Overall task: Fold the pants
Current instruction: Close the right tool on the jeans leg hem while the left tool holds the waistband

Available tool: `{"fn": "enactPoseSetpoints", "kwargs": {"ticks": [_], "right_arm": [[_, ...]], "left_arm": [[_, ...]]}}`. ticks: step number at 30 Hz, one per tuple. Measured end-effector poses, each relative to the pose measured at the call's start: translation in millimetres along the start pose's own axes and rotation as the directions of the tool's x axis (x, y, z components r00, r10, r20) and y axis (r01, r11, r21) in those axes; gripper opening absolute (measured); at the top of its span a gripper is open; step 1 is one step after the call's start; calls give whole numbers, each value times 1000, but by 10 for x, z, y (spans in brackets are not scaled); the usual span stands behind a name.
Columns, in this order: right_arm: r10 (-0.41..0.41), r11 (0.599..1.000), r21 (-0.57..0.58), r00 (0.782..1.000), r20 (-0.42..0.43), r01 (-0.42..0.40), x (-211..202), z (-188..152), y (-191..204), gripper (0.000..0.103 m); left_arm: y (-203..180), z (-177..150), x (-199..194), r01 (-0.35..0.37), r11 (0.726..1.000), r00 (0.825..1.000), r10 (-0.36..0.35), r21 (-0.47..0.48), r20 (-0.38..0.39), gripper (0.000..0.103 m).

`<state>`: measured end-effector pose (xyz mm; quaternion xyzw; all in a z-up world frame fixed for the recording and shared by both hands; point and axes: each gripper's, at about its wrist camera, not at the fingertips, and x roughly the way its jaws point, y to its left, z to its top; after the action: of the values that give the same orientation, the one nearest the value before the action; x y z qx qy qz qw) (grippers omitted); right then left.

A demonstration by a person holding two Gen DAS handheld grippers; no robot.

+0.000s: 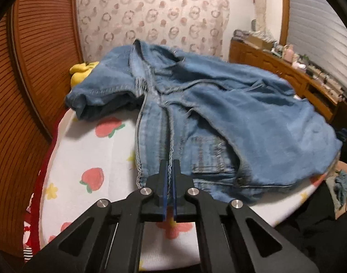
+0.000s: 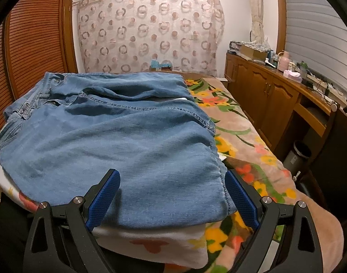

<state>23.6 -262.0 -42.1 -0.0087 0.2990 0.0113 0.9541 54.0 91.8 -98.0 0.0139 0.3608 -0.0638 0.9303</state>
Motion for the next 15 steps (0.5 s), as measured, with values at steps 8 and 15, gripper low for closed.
{"fn": "enactPoseSetpoints", "kwargs": {"ticks": [8,15], "right_arm": [[-5,1000,12,1000,7,4,63,60,-181,94],[0,999,36,1000,12,-1,65,45,-233,94]], "left_arm": [[158,73,-494,29,999,997,-27,-36,67,3],[228,-148,-261,-24,999,999,23,-36,-23,3]]}}
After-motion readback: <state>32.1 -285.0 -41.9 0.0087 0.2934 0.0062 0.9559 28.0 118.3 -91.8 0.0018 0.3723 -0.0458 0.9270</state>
